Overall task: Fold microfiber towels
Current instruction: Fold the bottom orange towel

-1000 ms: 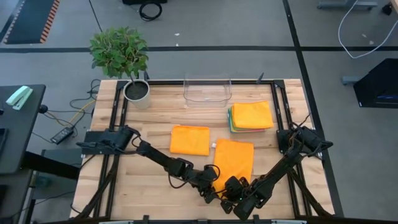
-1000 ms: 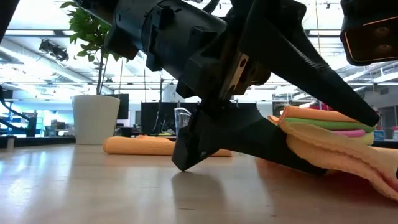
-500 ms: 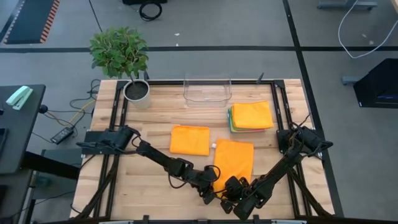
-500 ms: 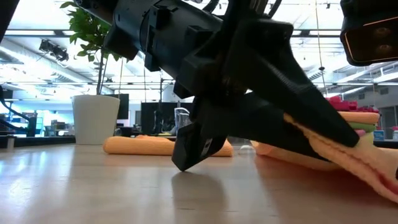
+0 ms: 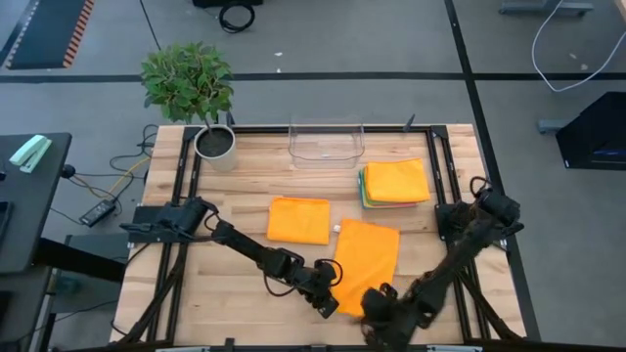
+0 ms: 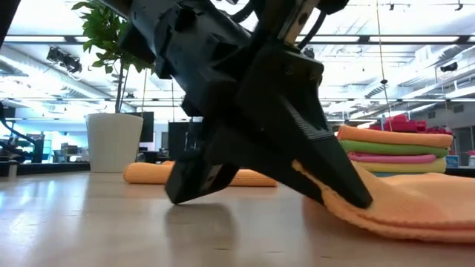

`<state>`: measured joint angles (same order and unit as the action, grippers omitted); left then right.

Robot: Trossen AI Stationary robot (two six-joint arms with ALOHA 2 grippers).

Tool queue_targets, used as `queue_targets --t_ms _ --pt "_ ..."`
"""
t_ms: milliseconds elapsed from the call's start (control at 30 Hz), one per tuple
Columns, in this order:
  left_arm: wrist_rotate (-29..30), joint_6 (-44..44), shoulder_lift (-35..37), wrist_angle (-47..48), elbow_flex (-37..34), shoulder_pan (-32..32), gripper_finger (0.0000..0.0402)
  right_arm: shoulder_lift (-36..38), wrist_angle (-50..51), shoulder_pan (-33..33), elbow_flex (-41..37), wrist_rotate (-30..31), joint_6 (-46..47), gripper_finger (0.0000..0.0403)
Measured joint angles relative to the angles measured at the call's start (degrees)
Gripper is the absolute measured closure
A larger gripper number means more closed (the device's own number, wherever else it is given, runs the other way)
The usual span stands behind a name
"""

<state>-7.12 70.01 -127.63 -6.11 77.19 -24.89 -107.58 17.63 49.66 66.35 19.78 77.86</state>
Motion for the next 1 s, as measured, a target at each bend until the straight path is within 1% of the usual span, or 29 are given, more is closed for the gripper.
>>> queue_targets --t_ms 100,200,300,400,533,633,733,800,900,1000 --pt "-0.4 0.9 0.0 0.2 0.0 -0.1 0.0384 1.1 0.1 4.0 0.0 1.3 -8.6 0.0377" --pt "-0.6 1.6 0.0 0.2 0.0 -0.1 0.0366 0.2 -0.1 7.3 0.0 3.7 -19.8 0.0352" --pt "-0.5 1.5 0.0 0.2 0.0 -0.1 0.0365 -1.8 0.0 9.3 0.0 4.7 -29.2 0.0312" --pt "-0.5 1.0 0.0 0.2 0.0 -0.1 0.0378 -2.7 0.6 9.4 0.0 5.4 -33.3 0.0265" --pt "-0.5 0.1 0.0 0.2 0.0 -0.1 0.0392 -2.8 4.2 8.8 0.0 7.4 -35.2 0.0213" --pt "-0.4 0.1 0.0 0.2 0.0 -0.1 0.0385 -2.8 5.5 8.9 -0.2 7.2 -35.1 0.0195" --pt "-0.4 0.1 0.0 0.3 0.0 -0.1 0.0368 -2.9 4.4 8.9 -1.2 6.1 -35.1 0.0192" --pt "-0.4 0.2 0.0 0.4 0.0 0.0 0.0365 -2.9 3.4 9.0 -2.2 5.7 -34.9 0.0195" --pt "-0.4 0.3 0.0 0.5 0.0 0.0 0.0377 -2.9 3.2 9.0 -3.9 5.9 -33.9 0.0201" --pt "-0.3 1.0 0.0 0.6 0.0 0.1 0.0392 -2.9 1.0 8.5 -5.3 5.3 -32.8 0.0211"
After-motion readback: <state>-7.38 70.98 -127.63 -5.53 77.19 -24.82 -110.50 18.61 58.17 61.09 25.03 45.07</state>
